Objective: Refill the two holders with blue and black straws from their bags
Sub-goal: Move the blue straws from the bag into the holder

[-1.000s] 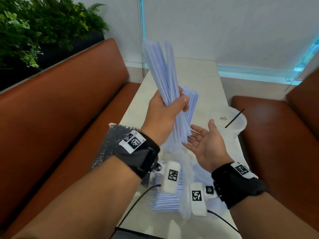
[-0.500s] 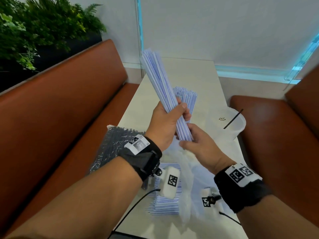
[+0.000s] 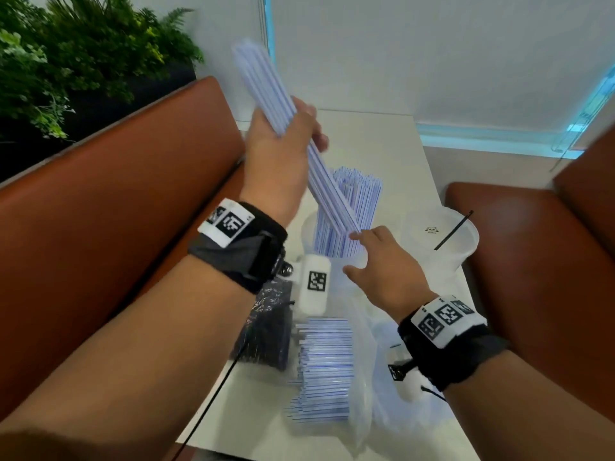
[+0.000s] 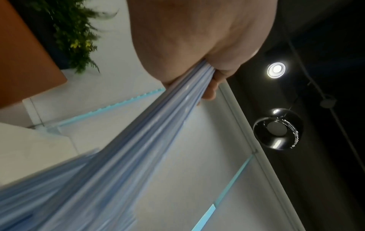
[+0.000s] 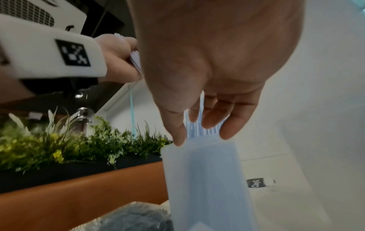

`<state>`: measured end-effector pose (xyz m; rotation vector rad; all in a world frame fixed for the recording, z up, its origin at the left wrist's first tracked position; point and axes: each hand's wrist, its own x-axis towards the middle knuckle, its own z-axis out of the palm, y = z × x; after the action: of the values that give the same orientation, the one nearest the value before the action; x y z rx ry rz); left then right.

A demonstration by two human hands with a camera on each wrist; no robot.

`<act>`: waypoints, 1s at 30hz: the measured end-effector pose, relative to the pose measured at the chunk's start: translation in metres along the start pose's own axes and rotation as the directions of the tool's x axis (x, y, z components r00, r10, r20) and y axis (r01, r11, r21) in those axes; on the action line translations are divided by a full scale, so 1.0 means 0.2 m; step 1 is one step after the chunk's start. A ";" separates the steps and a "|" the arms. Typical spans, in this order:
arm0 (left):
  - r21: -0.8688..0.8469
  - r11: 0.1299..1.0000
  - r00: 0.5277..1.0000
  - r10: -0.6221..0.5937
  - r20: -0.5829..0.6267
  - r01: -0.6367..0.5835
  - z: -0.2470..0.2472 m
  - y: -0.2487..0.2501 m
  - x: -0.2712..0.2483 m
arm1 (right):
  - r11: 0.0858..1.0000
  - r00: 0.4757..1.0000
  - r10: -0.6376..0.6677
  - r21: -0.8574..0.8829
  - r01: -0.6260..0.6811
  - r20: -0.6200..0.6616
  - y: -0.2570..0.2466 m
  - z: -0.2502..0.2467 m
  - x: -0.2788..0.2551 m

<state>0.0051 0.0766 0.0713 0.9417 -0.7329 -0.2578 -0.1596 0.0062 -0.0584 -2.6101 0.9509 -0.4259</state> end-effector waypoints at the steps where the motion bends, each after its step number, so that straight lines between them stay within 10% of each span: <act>1: 0.016 0.998 0.997 0.062 -0.040 -0.061 0.00 0.00 0.04 | 0.999 1.000 -0.007 -0.043 0.008 0.021 0.02 0.01 0.02; 11: 0.749 0.658 0.982 -0.179 0.055 0.078 -0.18 -0.48 -0.05 | 0.965 0.960 -0.164 -0.164 0.203 0.225 0.05 0.11 0.10; 16: 0.886 0.457 0.885 -0.438 0.156 0.070 -0.19 -0.64 -0.07 | 0.967 0.963 -0.166 -0.157 0.201 0.212 0.06 0.11 0.11; 19: 0.835 0.537 0.819 -0.529 0.219 0.123 -0.22 -0.65 -0.08 | 0.953 0.952 -0.236 -0.143 0.266 0.195 0.06 0.12 0.11; 23: 0.758 0.630 0.876 -0.447 0.178 0.167 -0.22 -0.60 -0.06 | 0.966 0.957 -0.202 -0.119 0.229 0.207 0.08 0.13 0.12; 26: 0.729 0.683 0.953 -0.248 0.176 0.043 -0.19 -0.56 -0.03 | 0.972 0.956 -0.168 -0.118 0.201 0.242 0.08 0.14 0.12; 30: 0.751 0.640 0.935 -0.144 0.324 -0.162 -0.12 -0.53 0.03 | 0.971 0.960 -0.170 -0.130 0.202 0.221 0.08 0.13 0.12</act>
<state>0.0357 0.0274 -0.0208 1.7495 -1.2372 -0.0901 -0.1408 -0.0149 -0.0846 -2.8263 0.6955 -0.1222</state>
